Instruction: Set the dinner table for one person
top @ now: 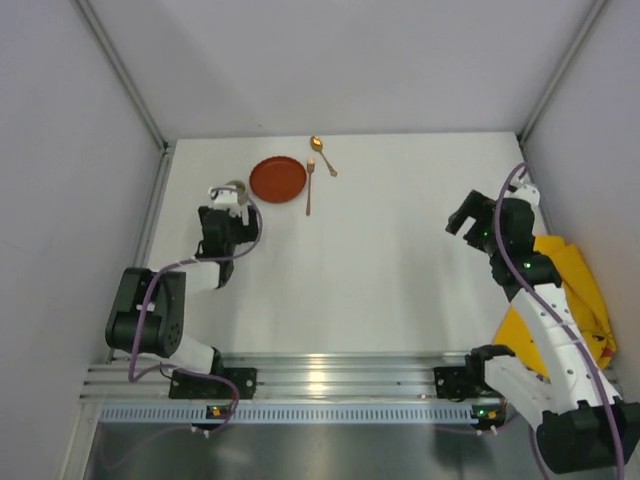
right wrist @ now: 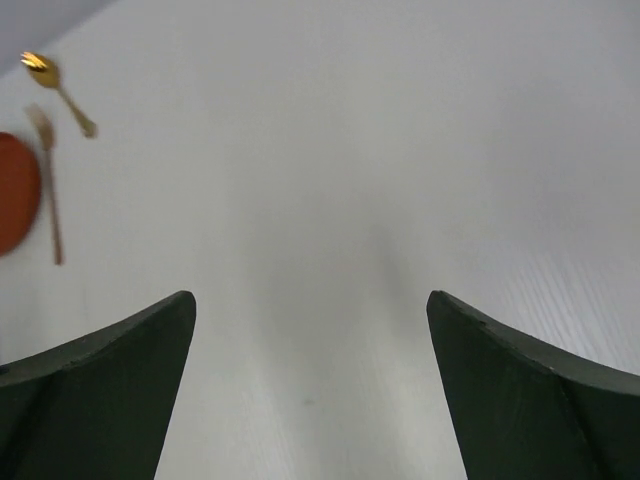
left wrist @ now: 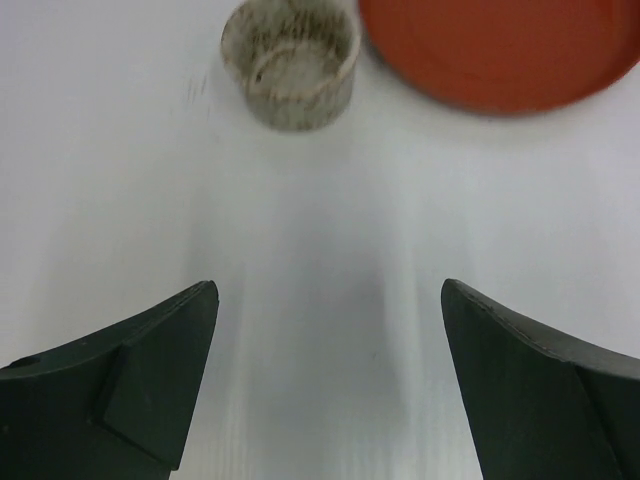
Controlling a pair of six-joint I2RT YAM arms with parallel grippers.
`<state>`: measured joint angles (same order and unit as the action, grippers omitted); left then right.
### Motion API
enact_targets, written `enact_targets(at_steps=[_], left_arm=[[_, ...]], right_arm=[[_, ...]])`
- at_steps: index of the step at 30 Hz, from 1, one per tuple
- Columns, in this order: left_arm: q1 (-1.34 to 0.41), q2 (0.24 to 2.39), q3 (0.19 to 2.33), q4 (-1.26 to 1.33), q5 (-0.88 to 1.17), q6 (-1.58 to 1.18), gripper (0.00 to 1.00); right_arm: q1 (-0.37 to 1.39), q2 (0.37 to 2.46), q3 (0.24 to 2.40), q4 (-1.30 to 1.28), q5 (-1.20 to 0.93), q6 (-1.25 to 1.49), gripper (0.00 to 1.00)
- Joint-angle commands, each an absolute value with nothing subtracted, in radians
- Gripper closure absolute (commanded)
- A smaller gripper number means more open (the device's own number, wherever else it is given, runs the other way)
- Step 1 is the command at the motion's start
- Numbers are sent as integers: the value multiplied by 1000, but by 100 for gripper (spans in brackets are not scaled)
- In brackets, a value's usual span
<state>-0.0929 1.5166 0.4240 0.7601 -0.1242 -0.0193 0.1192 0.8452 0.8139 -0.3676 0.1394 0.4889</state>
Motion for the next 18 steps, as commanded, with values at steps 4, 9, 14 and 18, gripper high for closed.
enact_targets(at_steps=[4,9,14,18], left_arm=[[-130,1512,990,13,-241,-207,2],[-152,1482,1207,-239,-151,-359,2],[-271,1402,1233,-328,-120,-364,1],[-337,1298,1132,-339,-115,-406,1]], right_arm=[[94,909,960,-739,530,569,0],[-42,1161,1025,-886,600,597,0],[-260,1380,1026,-896,511,549,0],[-379,1401,950,-844,465,537,0]])
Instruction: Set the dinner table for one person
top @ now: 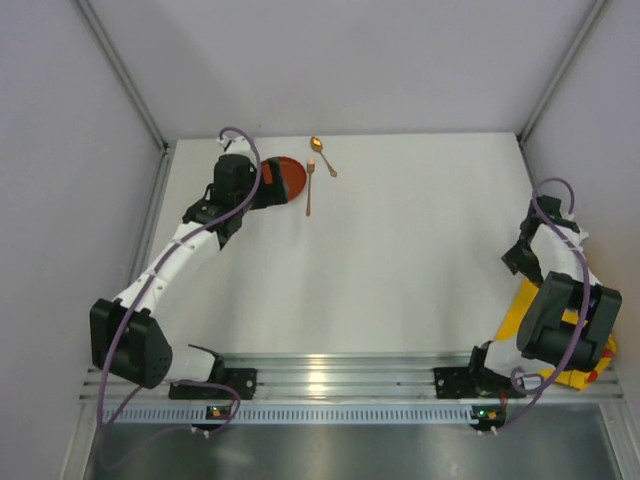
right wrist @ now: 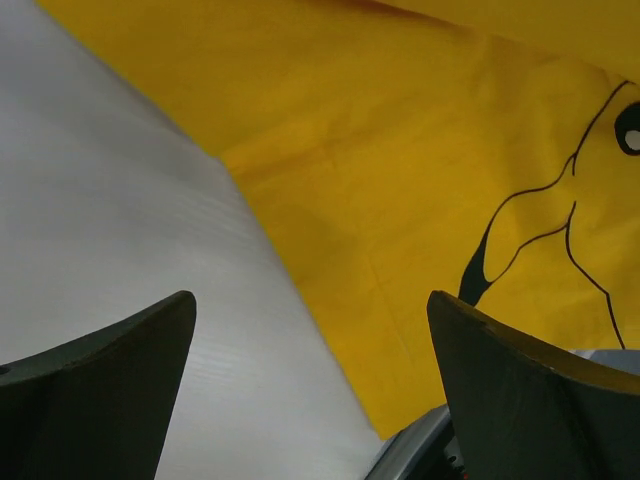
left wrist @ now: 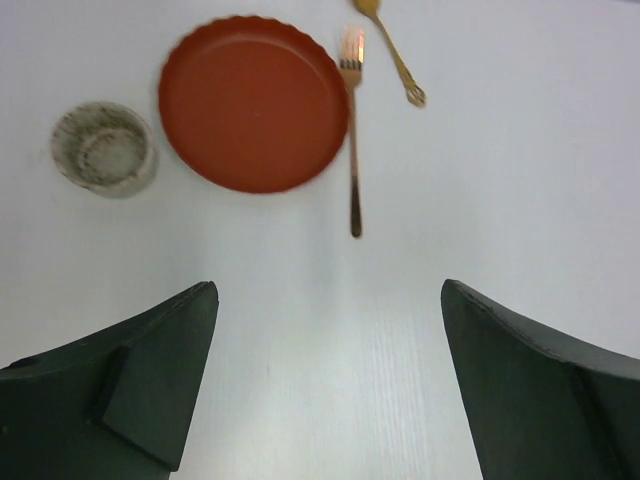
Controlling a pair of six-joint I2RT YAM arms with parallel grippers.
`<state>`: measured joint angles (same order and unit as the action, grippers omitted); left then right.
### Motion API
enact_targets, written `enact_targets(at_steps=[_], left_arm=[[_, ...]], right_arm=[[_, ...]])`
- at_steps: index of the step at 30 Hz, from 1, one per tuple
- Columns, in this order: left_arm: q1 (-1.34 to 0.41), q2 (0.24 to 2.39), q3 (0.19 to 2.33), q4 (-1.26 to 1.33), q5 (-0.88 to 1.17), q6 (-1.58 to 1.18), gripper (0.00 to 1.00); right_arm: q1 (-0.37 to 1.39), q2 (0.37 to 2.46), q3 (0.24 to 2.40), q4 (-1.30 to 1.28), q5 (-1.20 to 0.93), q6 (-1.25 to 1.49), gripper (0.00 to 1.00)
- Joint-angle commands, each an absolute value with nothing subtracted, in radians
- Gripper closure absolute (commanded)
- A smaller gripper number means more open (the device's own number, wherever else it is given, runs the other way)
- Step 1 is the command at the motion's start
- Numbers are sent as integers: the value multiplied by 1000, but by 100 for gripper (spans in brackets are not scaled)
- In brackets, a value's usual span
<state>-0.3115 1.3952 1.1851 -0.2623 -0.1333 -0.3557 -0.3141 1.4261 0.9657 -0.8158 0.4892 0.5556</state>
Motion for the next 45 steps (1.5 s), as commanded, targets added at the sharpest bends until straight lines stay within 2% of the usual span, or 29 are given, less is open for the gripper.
enact_targets(at_steps=[1,9,16,19,23,26,30,31,36,39,42,45], left_arm=[[-353,1284,1115,-337,-114,-422,1],[-380,1255,1085,-405,-84,-417,1],[-390,1215,1054,-439,-98,-411,1],[-391,1187,1022,-454,-107,-423,1],[-396,1135,974,-459,-110,-446,1],[-399,1111,957,-469,-115,-449,1],[-400,1111,945,-476,-112,-448,1],[-400,1114,945,-477,-110,-448,1],[-403,1143,946,-462,-103,-460,1],[-405,1166,971,-459,-123,-468,2],[-405,1230,1040,-518,-175,-457,2],[-405,1256,1061,-526,-186,-445,2]], right_arm=[[-386,1401,945,-839,448,541,0],[-449,1502,874,-752,328,589,2],[-506,1569,853,-678,253,606,19],[-531,1623,841,-663,218,615,38],[-546,1647,792,-631,201,637,50],[-551,1631,776,-609,196,637,71],[-551,1637,781,-611,204,618,89],[-551,1632,781,-611,206,612,100],[-526,1599,752,-604,138,615,100],[-410,1557,765,-626,88,626,100],[-202,1533,825,-688,-18,681,100],[-68,1516,862,-707,-64,733,100]])
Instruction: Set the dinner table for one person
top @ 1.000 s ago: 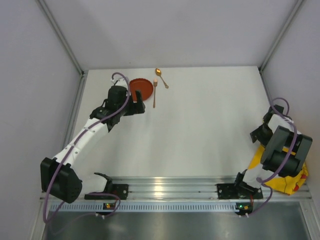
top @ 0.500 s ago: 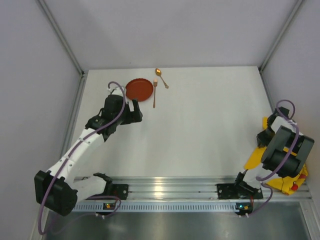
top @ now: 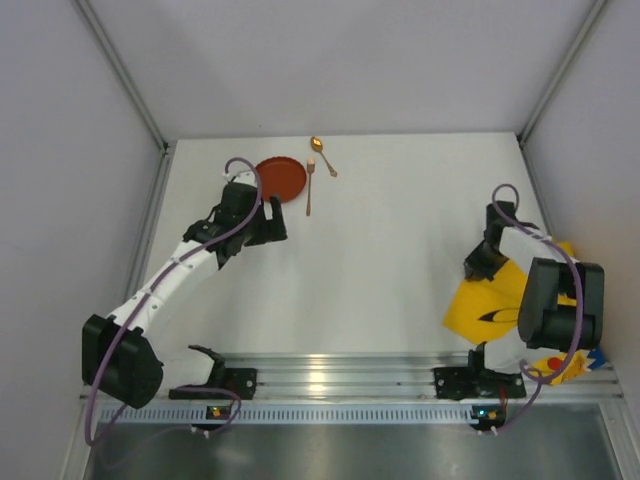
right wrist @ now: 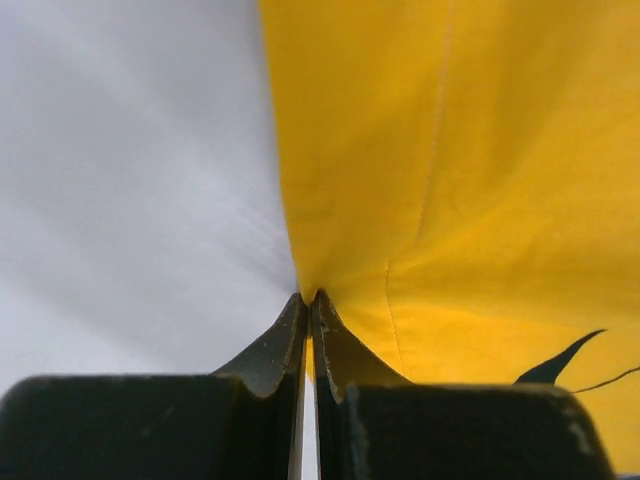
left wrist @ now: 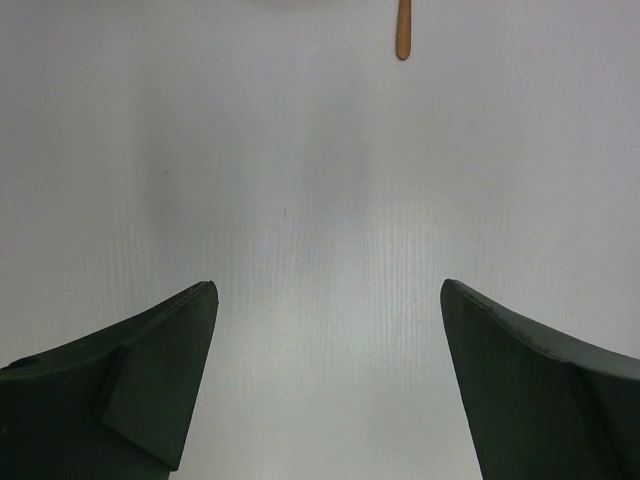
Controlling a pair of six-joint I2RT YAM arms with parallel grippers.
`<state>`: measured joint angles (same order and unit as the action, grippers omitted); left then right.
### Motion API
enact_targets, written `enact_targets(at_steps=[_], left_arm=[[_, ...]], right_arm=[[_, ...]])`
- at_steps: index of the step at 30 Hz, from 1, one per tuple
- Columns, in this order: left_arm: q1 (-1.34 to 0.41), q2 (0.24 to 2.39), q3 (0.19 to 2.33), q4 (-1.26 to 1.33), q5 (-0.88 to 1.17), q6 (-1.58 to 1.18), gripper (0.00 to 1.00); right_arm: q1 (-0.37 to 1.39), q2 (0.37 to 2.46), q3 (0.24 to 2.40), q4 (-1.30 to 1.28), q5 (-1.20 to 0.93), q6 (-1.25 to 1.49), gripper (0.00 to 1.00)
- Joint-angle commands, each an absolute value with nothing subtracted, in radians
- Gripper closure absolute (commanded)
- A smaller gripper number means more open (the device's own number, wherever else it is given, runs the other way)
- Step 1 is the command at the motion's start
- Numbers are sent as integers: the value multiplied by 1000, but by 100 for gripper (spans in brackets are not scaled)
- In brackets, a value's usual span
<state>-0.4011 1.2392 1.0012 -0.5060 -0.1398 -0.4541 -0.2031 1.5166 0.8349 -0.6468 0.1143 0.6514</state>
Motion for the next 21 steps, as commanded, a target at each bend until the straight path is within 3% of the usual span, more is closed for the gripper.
enact_targets(at_steps=[1,7,13,14,15,16,21], left_arm=[[-403,1270,1057,-497,-186,-445,2],[-400,1298,1042,-454,-178,-417,2],[-391,1258,956,-393,-161,-515,2],[-385,1284,953,-399,-153,-520,2],[-379,1301,959,-423,-105,-500,2],[-379,1334,985,-446,-85,-496,2],[-416,1385,1023,-433,50,-465,1]], right_arm=[[27,1511,873,-707,-89,762,100],[311,1564,991,-718,-247,882,100],[481,1685,1215,-713,-394,898,100],[491,1698,1274,-721,-408,885,66],[495,1707,1299,-751,-399,874,44],[497,1707,1328,-765,-384,853,2],[457,1632,1378,-916,-191,772,0]])
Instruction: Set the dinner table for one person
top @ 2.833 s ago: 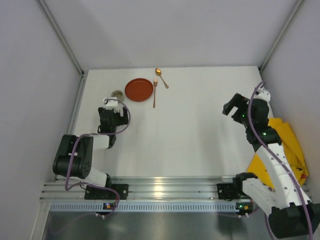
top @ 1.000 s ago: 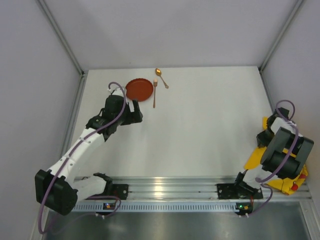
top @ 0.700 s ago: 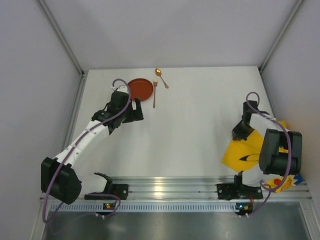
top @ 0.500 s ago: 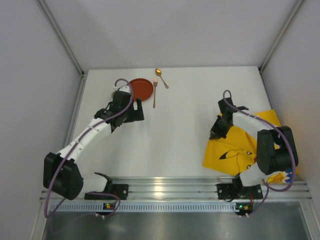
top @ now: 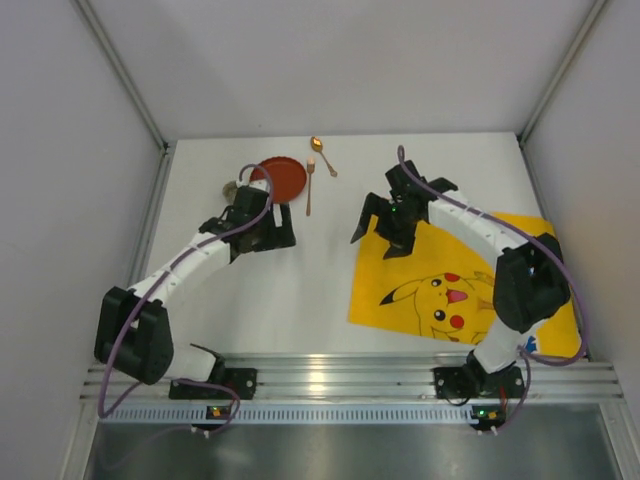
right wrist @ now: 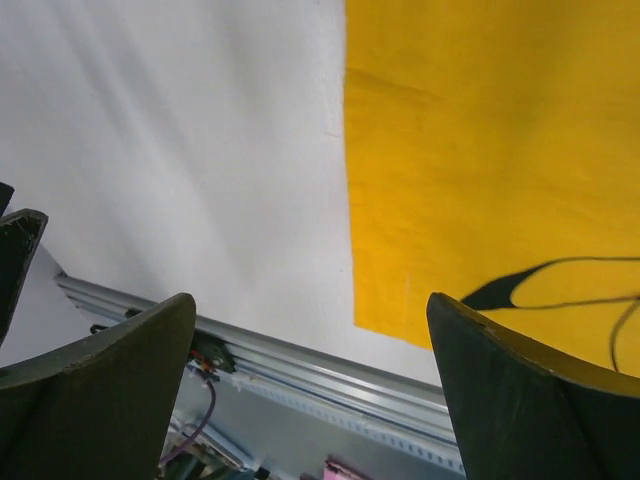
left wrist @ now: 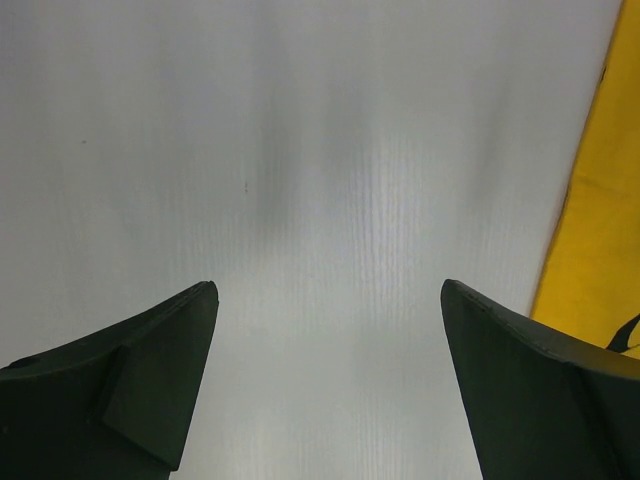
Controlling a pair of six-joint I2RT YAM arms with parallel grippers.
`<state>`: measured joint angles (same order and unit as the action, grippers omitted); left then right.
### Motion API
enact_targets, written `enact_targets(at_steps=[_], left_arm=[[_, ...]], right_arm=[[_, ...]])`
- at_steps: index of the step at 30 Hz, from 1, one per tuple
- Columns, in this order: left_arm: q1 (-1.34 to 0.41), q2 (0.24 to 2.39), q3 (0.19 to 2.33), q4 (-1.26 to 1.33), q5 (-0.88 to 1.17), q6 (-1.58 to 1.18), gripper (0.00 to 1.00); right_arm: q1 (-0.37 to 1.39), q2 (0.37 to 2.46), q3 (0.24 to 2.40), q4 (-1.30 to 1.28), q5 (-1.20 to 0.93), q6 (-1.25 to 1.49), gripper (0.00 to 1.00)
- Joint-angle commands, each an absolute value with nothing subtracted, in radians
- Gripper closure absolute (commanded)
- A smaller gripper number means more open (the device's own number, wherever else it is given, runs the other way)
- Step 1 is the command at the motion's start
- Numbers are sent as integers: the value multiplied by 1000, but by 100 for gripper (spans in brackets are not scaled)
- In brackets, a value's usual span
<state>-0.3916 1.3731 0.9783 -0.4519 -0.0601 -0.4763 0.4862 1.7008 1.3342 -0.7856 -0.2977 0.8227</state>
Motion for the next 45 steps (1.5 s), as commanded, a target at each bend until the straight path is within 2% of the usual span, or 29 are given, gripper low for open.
enact_targets(at_steps=[1,8,13,21,27,28,30,31,32,34,35,41,45], left_arm=[[-428,1408,1035,-408,69,-457,2],[-630,1659,1196,-373,120,-422,2],[-707,1892,1411,-386,103,-405,2],[-791,2245,1851,-581,9,-345,5],[-818,2333,1919,-706,-149,-362,12],[-819,2335,1916,-718,-181,-367,14],[-819,2336,1893,-730,-186,-364,27],[-818,2342,1884,-732,-189,-365,37],[-818,2344,1878,-741,-186,-368,57],[-819,2345,1850,-745,-179,-373,81],[-819,2342,1841,-756,-192,-382,100],[-801,2205,1672,-741,-250,-408,100],[-753,1986,1452,-718,-274,-459,100]], right_arm=[[425,1584,1364,-945,-167,750,0],[184,1346,1230,-1015,-81,644,0],[33,1231,1154,-1063,-74,559,0],[-54,1072,1055,-1114,-81,557,0],[-80,1038,996,-1112,-84,545,0],[-81,1042,996,-1109,-84,540,0],[-86,1049,1000,-1104,-84,531,0],[-92,1058,1005,-1103,-84,528,0],[-94,1061,1006,-1100,-86,526,0],[-97,1075,1015,-1094,-89,520,0],[-98,1083,1019,-1088,-92,517,0],[-101,1127,1038,-1072,-109,503,0],[-101,1144,1046,-1059,-120,502,0]])
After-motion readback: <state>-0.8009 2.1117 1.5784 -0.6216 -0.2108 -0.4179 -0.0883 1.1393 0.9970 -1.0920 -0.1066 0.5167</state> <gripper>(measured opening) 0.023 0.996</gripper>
